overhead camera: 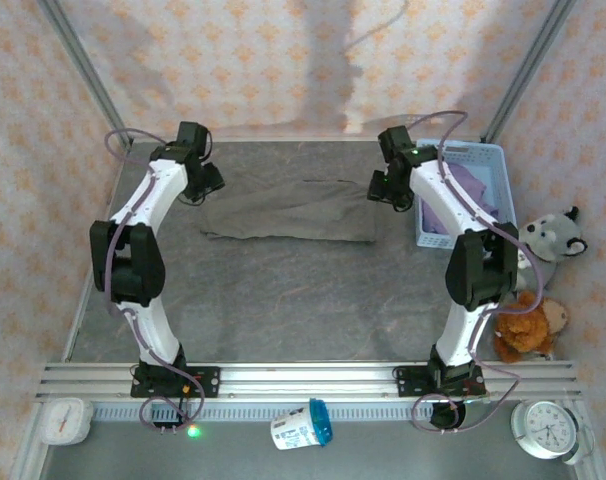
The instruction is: Fold and stack the mixed laundry pile
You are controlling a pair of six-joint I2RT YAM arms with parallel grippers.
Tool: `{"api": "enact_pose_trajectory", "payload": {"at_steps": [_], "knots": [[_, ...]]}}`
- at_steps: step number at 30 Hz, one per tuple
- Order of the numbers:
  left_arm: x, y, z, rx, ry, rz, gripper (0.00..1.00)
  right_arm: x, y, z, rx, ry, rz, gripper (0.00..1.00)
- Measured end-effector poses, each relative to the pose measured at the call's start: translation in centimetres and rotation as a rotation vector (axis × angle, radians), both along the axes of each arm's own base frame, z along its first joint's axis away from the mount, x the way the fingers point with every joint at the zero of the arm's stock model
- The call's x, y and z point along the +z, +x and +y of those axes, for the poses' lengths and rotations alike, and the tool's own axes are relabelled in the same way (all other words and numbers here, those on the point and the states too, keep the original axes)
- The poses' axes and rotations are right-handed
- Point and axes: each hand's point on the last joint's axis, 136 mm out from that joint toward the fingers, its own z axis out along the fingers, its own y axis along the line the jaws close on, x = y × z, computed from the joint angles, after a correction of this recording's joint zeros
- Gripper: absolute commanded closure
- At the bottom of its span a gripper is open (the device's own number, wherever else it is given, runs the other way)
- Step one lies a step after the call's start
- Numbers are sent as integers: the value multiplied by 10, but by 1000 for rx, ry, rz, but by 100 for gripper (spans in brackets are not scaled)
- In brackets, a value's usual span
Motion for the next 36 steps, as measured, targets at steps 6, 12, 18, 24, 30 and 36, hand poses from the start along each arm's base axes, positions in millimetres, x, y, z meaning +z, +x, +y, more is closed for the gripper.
{"api": "enact_pose_trajectory", "payload": {"at_steps": [6,12,18,24,30,36], "knots": [[-50,35,-53,-55,-67,37,61,-27,30,49,0,87,-2,60],[-108,29,-57,-28,-35,152,62,-87,40,55,-38,67,95,56],[-123,15,-43,-3,10,173,63,-117,31,50,-45,43,148,51],[-124,-54,-40,10,-10,211,62,-122,-23,38,-41,68,161,49],[-125,-143,-42,16,-47,268,49,-122,-93,37,-19,108,202,43],[-100,-167,-32,43,-42,265,34,-102,-126,30,-12,115,223,23]]}}
